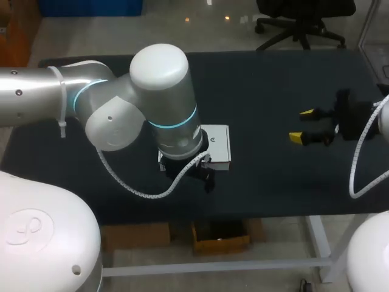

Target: Assemble the packaging by folding the flat box into shape, placing the metal phone stand inside, and closing the box properly

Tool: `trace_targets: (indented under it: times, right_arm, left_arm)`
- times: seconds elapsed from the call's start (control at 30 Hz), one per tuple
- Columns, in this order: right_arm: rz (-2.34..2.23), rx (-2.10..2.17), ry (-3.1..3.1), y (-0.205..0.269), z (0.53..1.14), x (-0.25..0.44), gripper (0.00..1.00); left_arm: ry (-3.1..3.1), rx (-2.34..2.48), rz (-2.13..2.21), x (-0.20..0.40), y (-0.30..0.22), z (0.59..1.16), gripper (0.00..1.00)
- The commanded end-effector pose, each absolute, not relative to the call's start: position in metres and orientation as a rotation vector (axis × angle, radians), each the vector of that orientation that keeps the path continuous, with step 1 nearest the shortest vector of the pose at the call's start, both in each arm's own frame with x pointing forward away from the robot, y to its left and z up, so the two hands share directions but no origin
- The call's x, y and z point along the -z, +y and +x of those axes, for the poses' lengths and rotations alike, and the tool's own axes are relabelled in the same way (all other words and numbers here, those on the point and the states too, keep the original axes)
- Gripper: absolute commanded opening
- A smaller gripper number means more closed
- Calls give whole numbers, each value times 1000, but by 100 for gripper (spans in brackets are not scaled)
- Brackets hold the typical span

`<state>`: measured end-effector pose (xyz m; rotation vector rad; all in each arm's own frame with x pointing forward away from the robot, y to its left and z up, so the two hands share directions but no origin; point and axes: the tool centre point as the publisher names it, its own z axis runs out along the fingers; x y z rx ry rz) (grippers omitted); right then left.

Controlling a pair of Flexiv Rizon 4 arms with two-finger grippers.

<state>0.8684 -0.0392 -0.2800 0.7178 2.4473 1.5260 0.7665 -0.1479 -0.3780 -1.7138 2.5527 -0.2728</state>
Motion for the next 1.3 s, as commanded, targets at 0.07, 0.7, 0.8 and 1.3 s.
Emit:
trace_targets:
  times: [0.07, 0.7, 0.8, 1.3]
  right_arm:
    - [682, -1603, 2425, -44, 883, 284, 100]
    - [712, -1598, 2427, -44, 889, 283, 100]
    - [703, -1606, 2402, -41, 892, 285, 100]
    - [606, -1645, 2357, -41, 914, 283, 100]
  left_arm:
    - [2413, 242, -1794, 387, -159, 768, 100]
    - [2323, 230, -1872, 392, -159, 772, 100]
    - [2291, 220, -1933, 396, -156, 779, 100]
    - [2273, 235, -2068, 402, -156, 810, 100]
